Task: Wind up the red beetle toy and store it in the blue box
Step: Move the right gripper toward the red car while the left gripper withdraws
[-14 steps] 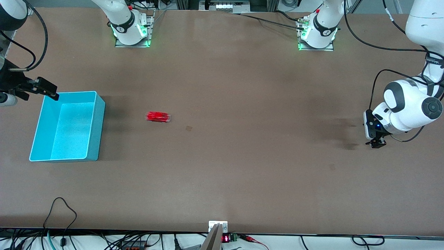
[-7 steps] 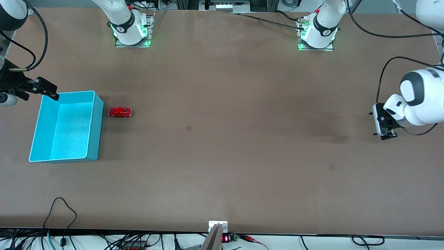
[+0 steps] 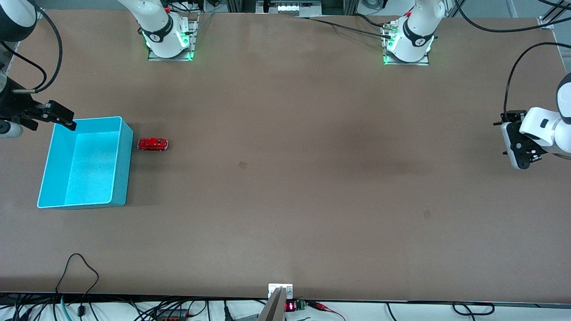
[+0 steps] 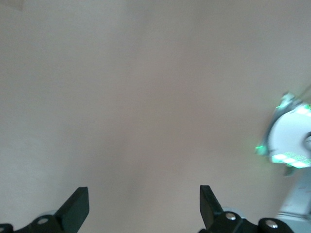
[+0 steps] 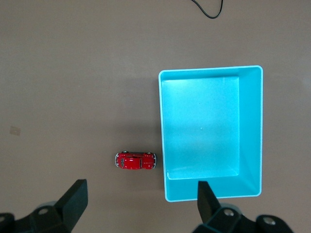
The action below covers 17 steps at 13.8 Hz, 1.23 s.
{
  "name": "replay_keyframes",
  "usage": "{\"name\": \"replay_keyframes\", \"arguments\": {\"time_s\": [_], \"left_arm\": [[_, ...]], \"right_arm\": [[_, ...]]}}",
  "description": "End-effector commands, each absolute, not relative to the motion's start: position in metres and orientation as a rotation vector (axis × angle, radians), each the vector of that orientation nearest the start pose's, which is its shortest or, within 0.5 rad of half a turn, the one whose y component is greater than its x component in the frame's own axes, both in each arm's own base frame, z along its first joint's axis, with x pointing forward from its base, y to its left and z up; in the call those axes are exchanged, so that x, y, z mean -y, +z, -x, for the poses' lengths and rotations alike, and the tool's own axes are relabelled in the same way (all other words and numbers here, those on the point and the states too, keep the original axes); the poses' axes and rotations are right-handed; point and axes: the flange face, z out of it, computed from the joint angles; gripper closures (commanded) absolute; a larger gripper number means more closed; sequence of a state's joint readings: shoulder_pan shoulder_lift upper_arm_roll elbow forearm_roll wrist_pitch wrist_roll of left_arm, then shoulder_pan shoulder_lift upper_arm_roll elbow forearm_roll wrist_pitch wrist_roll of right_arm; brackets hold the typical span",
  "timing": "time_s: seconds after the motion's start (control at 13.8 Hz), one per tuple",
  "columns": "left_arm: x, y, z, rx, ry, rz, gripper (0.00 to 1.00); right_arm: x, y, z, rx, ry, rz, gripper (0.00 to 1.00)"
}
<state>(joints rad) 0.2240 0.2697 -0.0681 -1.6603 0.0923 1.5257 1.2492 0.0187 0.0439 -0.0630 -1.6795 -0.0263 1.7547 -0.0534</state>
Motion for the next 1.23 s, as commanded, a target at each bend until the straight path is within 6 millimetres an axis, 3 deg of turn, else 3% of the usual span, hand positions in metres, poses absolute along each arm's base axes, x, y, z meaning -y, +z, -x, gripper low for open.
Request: {"name": "replay_keyframes", "arguments": {"time_s": [0.0,0.22,0.29,0.43,0.51,0.65,0.8,0.94,1.16], "left_arm": [[-0.069,0.468,-0.579,-1.462,0.743,2.861,0.00],[-0.033,0.507,-0.576,-1.080,0.806,2.965,0.00],[-0.013,0.521,-0.575,-0.958,0.812,2.978,0.00],[0.014,0.544,-0.572,-0.780,0.803,2.990,0.00],[0.032,0.555,-0.573,-0.716,0.762,2.991,0.00],[0.047,0.571,-0.572,-0.555,0.708,3.003,0.00],[0.072,0.573,-0.570,-0.442,0.688,2.990,0.00],[0.068,0.577,-0.574,-0.391,0.624,3.020,0.00],[0.051,0.587,-0.573,-0.308,0.278,3.060,0.00]], "right_arm": [[0.029,0.559,-0.583,0.027,-0.034,3.172,0.00],[0.005,0.542,-0.588,0.103,0.026,3.172,0.00],[0.001,0.539,-0.588,0.121,0.036,3.174,0.00],[-0.008,0.528,-0.589,0.136,0.078,3.167,0.00],[-0.022,0.521,-0.590,0.175,0.105,3.165,0.00],[-0.042,0.503,-0.595,0.239,0.143,3.162,0.00],[-0.047,0.479,-0.603,0.260,0.189,3.162,0.00],[-0.049,0.463,-0.610,0.356,0.194,3.152,0.00],[-0.047,0.425,-0.620,0.560,0.249,3.106,0.00]]}}
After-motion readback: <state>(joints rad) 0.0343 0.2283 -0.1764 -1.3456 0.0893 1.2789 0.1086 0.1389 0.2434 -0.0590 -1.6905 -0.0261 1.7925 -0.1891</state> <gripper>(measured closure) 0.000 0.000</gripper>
